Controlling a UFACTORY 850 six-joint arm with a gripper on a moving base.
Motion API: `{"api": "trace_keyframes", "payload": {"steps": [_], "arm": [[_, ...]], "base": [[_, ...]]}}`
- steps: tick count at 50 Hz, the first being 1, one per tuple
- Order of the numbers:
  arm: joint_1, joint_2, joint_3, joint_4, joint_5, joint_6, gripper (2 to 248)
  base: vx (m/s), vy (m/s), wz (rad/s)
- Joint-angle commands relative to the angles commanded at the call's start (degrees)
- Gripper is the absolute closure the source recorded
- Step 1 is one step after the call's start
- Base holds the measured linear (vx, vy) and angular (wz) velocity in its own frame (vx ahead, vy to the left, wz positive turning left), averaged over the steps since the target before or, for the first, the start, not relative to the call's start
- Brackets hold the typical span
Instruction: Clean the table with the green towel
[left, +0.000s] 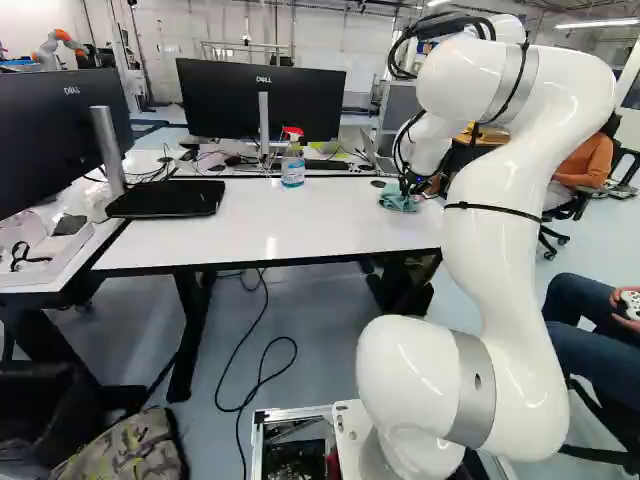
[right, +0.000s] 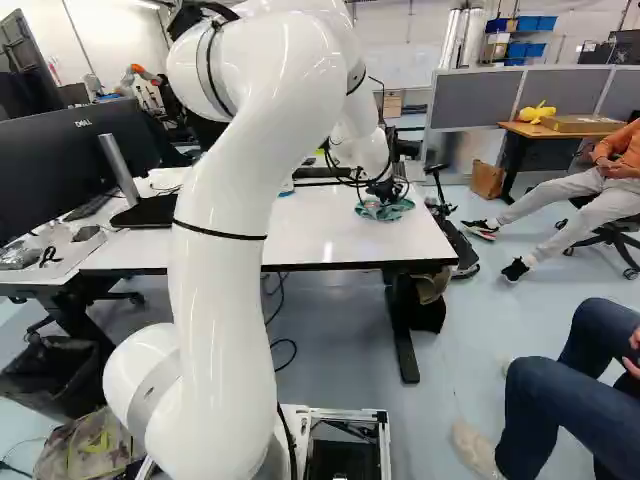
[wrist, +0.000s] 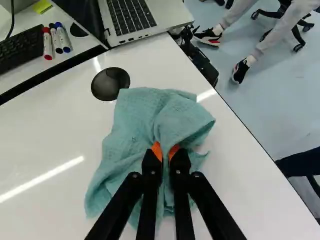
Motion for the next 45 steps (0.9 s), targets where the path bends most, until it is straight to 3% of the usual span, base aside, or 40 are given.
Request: {"api": "trace_keyframes", "payload": {"steps": [26, 45], "arm": [[3.27, 2.92, 3.94, 0.00, 0.00, 0.00, 216], [5.37, 0.15, 0.20, 0.00, 0.00, 0.00, 216]], "base": [[0.000, 0.000, 0.000], [0.000, 0.000, 0.000]]}}
